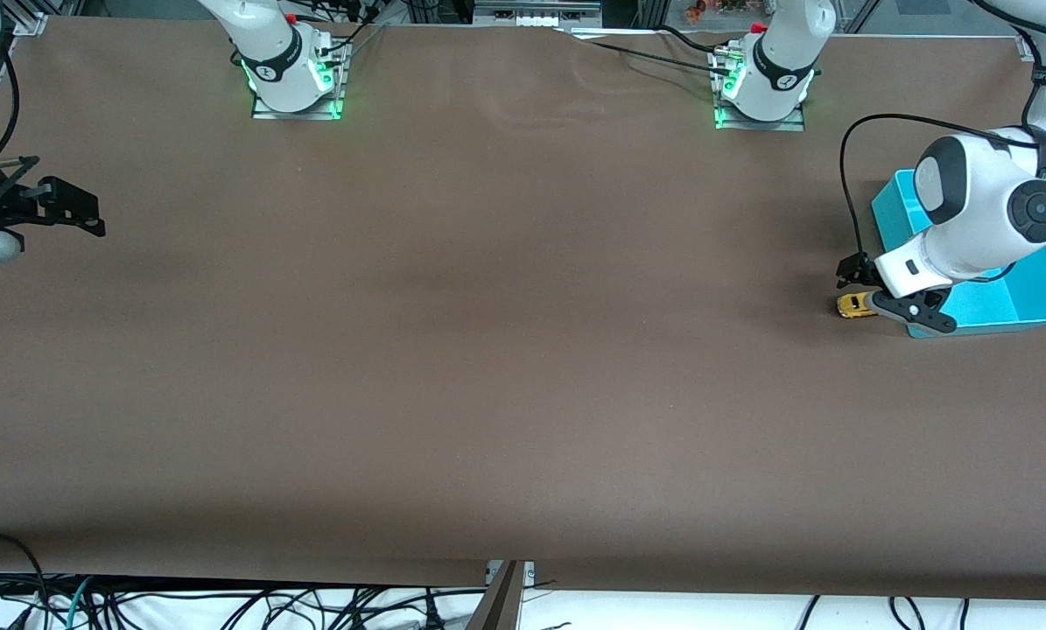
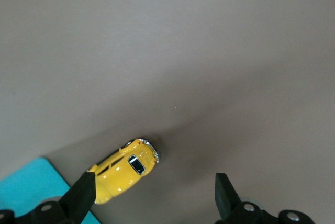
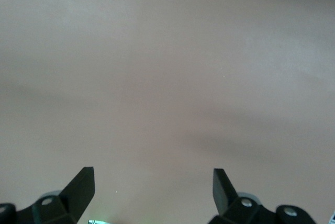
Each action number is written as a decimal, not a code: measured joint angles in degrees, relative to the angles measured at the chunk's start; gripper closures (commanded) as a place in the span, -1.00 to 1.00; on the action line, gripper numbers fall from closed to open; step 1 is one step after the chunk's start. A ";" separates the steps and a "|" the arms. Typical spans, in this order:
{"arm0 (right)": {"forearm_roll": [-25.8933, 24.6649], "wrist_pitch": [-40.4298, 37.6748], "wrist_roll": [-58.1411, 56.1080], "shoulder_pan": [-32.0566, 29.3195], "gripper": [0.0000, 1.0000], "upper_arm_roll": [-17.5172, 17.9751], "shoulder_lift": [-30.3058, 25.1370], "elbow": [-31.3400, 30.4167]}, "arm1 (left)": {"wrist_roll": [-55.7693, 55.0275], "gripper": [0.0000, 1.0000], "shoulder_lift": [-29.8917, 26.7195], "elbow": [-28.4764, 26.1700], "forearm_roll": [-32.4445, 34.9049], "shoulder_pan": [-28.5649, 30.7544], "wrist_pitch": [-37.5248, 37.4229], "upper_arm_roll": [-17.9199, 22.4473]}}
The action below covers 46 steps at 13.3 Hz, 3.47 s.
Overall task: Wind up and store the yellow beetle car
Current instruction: 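Close the left gripper on the car and lift it, then lower the car into the cyan bin and open the left gripper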
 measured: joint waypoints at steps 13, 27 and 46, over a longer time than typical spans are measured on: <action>0.00 -0.21 4.79 1.39 -1.00 -2.95 -0.25 -0.47 | 45.62 -0.97 9.33 -1.37 0.01 5.08 9.03 0.24; -0.40 -0.33 4.82 2.93 -1.00 -5.76 -0.89 0.12 | 47.47 1.00 3.21 1.40 -6.04 6.26 -1.07 -0.87; -0.39 -0.78 4.82 3.28 -1.00 -6.33 -0.19 -0.09 | 60.04 1.00 -0.33 -4.47 11.85 27.03 -8.08 -0.31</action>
